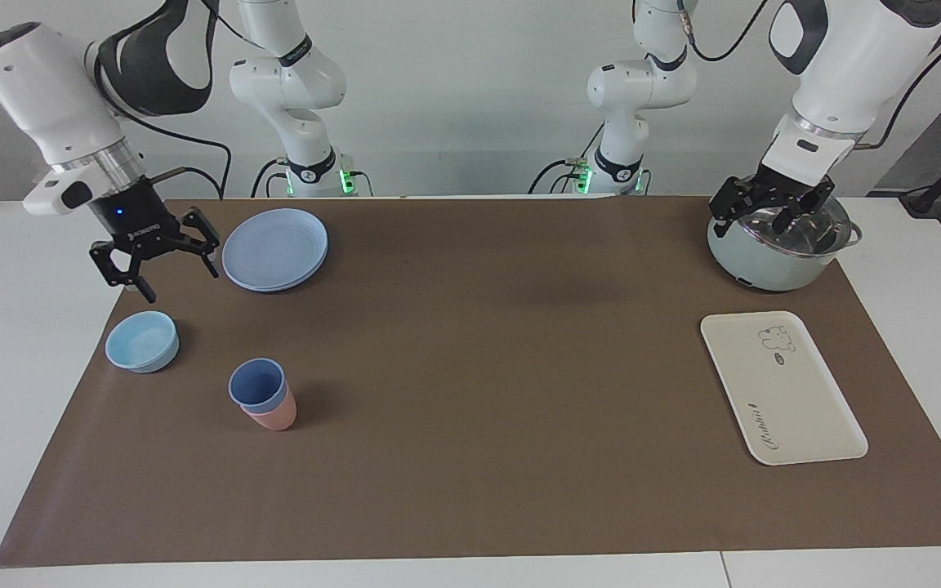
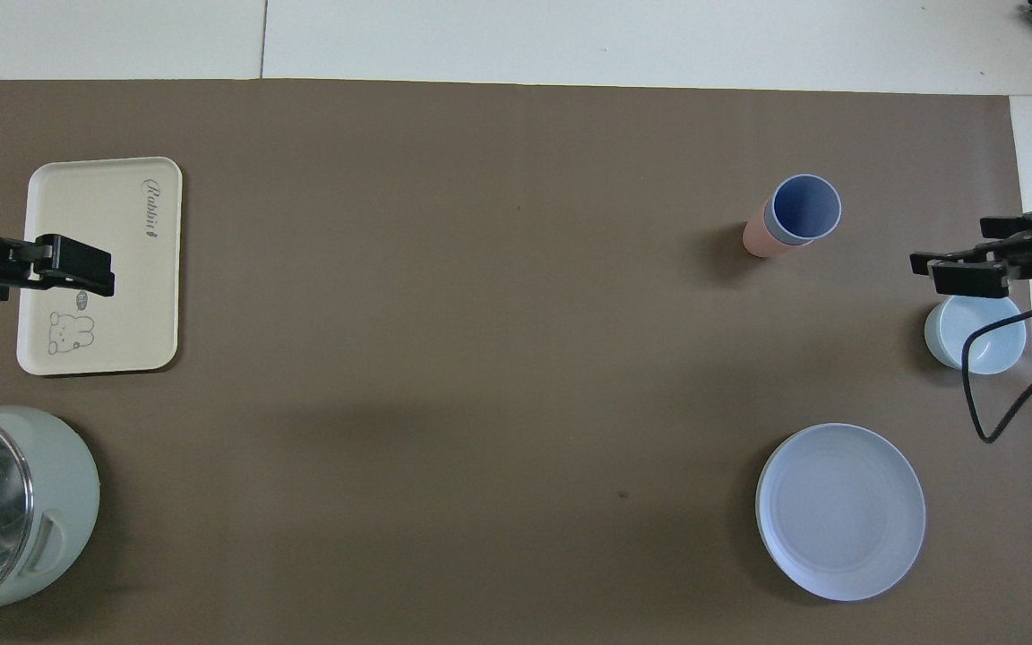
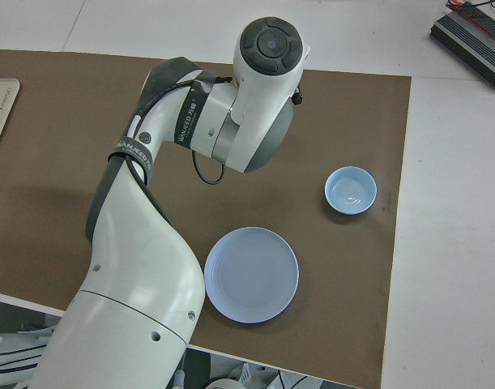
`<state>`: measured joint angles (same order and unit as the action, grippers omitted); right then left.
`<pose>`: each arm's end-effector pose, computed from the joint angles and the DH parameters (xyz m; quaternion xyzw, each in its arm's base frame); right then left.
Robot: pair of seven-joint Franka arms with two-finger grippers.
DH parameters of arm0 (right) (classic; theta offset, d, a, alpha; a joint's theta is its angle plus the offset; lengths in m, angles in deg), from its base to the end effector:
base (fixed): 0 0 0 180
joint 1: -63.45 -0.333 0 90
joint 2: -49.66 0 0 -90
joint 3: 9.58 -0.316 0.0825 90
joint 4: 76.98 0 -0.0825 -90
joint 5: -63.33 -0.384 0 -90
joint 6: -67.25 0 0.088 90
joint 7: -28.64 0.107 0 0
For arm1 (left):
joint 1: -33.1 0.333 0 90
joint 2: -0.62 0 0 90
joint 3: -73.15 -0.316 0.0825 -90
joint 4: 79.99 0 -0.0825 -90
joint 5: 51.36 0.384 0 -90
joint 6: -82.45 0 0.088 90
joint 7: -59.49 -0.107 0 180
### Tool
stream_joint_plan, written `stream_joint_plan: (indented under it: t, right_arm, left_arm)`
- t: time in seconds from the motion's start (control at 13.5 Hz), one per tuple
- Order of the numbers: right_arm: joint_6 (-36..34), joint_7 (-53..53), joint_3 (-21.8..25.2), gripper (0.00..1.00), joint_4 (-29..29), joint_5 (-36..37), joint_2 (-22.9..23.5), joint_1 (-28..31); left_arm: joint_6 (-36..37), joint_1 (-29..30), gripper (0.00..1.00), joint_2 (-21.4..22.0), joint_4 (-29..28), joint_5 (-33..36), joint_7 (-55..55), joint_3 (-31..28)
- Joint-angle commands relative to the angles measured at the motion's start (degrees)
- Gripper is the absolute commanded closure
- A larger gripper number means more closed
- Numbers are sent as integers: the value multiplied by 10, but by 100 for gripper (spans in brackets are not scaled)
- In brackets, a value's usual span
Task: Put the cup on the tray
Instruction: 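Move the right gripper toward the blue-and-pink cup, then close the right gripper on the blue-and-pink cup rim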
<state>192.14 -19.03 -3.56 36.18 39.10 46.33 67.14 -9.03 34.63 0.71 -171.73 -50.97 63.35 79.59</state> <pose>0.5615 -0.0816 0.5232 -0.9476 -0.2235 -0.2029 0.1048 0.5539 -0.0469 0.6133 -0.9999 0.0093 0.0012 0.0036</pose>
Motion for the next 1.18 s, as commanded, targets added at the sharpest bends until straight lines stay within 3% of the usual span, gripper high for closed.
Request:
stream_joint_plan:
  t: [0.0, 0.15, 0.22, 0.44, 0.59, 0.74, 1.11]
  right_arm:
    - [27, -201, -3, 0, 29, -129, 27, 40]
    - [25, -375, -3, 0, 37, -249, 71, 59]
    - [25, -427, -3, 0, 37, -274, 86, 61]
    - [19, -540, -3, 0, 36, -388, 130, 63]
    - [12, -571, -5, 0, 37, -427, 157, 65]
    - [-10, -668, -4, 0, 36, -526, 195, 65]
    - [-26, -770, -4, 0, 32, -643, 247, 59]
  left_arm:
    - [4, 8, 0, 12, -10, -3, -3, 3]
    - [2, 8, 0, 12, -10, -3, -3, 3]
    - [2, 8, 0, 12, -10, -3, -3, 3]
    - [3, 8, 0, 12, -10, -3, -3, 3]
    - [3, 8, 0, 12, -10, -3, -3, 3]
    - [4, 8, 0, 12, -10, -3, -3, 3]
    - [2, 8, 0, 12, -10, -3, -3, 3]
